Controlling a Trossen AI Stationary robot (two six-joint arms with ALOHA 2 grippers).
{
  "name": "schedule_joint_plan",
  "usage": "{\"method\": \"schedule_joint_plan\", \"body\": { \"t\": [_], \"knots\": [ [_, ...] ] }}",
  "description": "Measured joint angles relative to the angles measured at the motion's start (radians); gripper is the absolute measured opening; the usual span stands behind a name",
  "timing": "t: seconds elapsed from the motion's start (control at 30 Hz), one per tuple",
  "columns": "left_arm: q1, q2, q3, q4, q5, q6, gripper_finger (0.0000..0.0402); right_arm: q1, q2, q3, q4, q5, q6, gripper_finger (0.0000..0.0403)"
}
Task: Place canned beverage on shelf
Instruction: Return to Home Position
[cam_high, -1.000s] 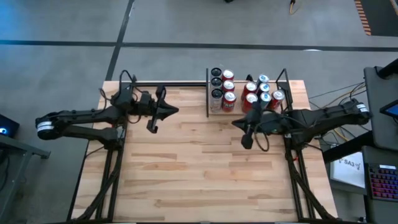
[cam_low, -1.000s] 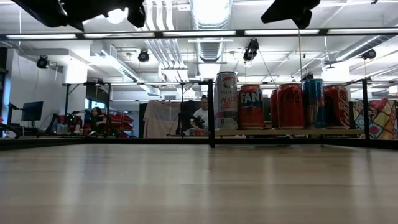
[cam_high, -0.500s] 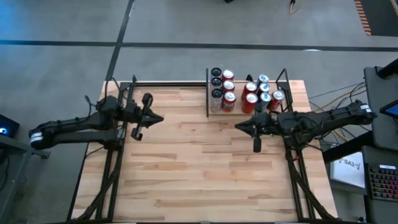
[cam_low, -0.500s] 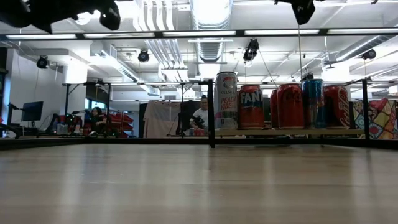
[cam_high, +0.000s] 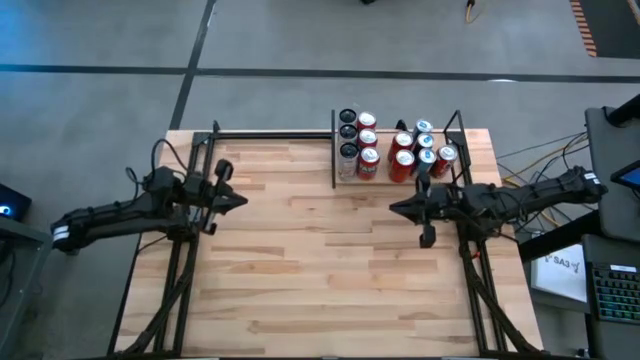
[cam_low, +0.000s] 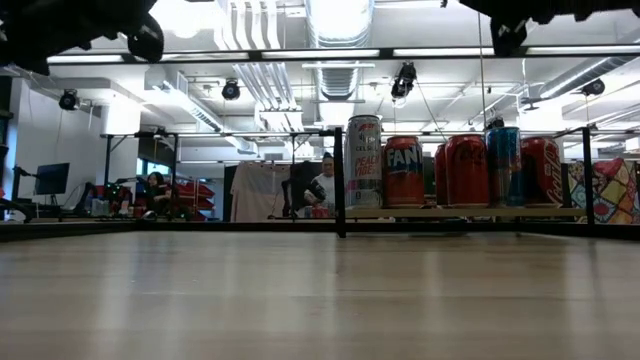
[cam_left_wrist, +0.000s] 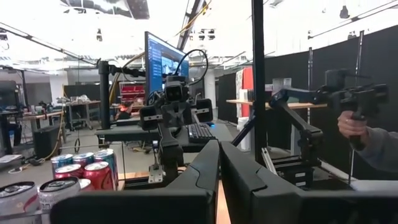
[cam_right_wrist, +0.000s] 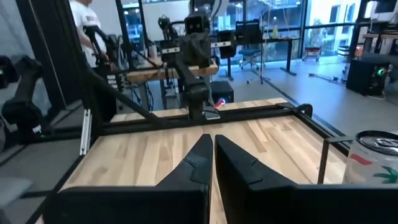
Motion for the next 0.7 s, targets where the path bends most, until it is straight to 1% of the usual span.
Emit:
{"method": "schedule_joint_plan", "body": {
  "t": [0.23, 0.37, 0.5, 0.7],
  "knots": [
    [0.000, -0.062, -0.019, -0.005, 0.000, -0.029, 0.0000, 0.000, -0.117, -0.060, 0.000, 0.000, 0.021, 0.0009],
    [0.001, -0.087, -0.022, -0.058, 0.000, -0.042, 0.0000, 0.000, -0.180, -0.088, -0.006, -0.004, 0.013, 0.0009],
    [0.001, -0.111, -0.038, -0.066, 0.001, -0.066, 0.0000, 0.000, -0.256, -0.140, -0.007, -0.005, 0.009, 0.0009],
    [0.001, -0.175, -0.118, 0.001, 0.017, -0.123, 0.0000, 0.000, -0.414, -0.231, -0.008, -0.005, 0.003, 0.0009]
  ]
}}
